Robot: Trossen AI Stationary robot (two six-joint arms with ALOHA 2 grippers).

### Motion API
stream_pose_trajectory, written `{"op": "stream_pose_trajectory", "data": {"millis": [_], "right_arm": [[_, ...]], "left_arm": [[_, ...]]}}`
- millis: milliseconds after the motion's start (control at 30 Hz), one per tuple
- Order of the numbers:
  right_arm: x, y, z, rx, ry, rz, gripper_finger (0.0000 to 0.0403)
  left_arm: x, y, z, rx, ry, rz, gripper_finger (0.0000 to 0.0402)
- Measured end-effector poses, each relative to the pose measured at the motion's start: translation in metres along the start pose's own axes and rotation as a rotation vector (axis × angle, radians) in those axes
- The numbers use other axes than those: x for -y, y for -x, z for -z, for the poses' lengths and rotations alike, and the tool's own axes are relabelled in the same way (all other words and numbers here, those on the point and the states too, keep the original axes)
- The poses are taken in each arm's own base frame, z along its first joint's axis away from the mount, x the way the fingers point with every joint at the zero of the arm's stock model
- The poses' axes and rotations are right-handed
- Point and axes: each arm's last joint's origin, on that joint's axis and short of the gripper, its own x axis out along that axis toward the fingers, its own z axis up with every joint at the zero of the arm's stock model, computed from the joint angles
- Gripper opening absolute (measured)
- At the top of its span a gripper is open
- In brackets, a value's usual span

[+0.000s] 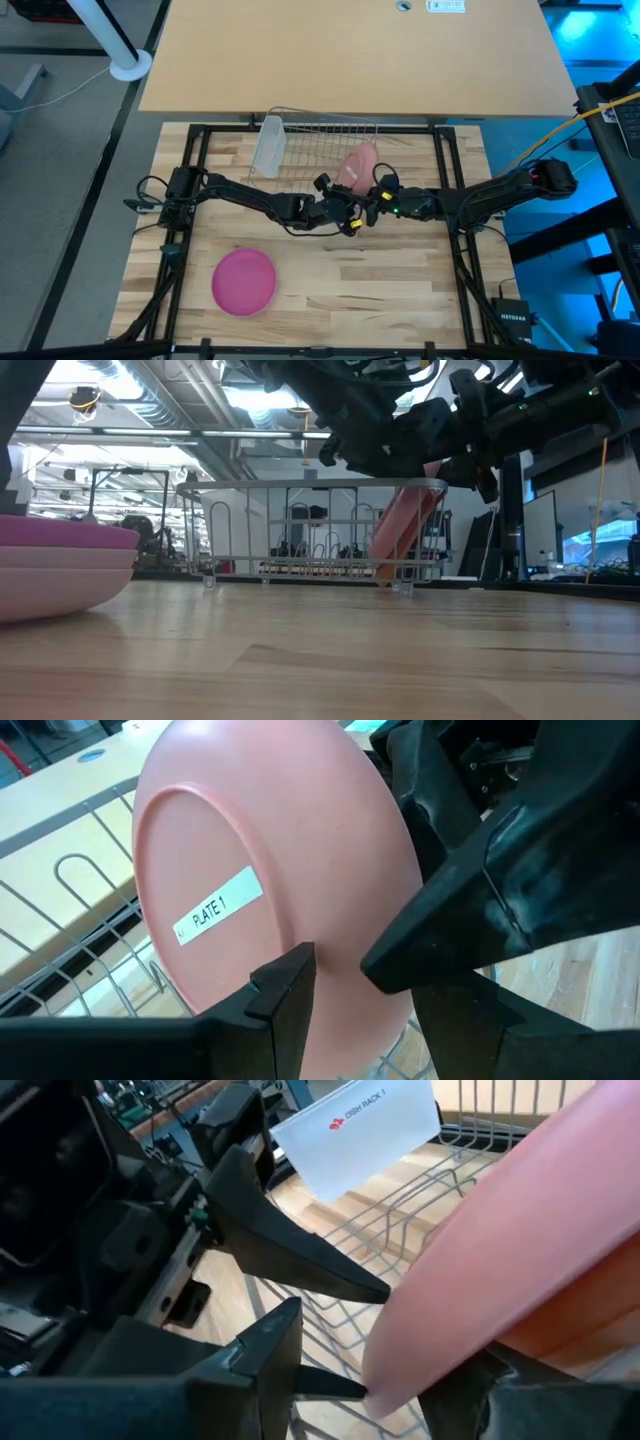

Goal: Sort dishes
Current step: Put the light pink plate into the dish rack

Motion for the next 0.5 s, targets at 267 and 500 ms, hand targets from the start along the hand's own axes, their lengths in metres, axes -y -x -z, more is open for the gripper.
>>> {"op": "stream_pose_trajectory", "data": {"millis": [267, 500], "right_arm": [[-0.003, 0.003, -0.008, -0.084, 0.103, 0.084, 0.0172], [-0.016, 0.007, -0.028, -0.234, 0.216, 0.172, 0.0172]], "left_arm": [[0.0, 0.0, 0.0, 0.002, 0.001, 0.0, 0.0155], [0.0, 0.0, 0.0, 0.004, 0.002, -0.002, 0.0155]]}}
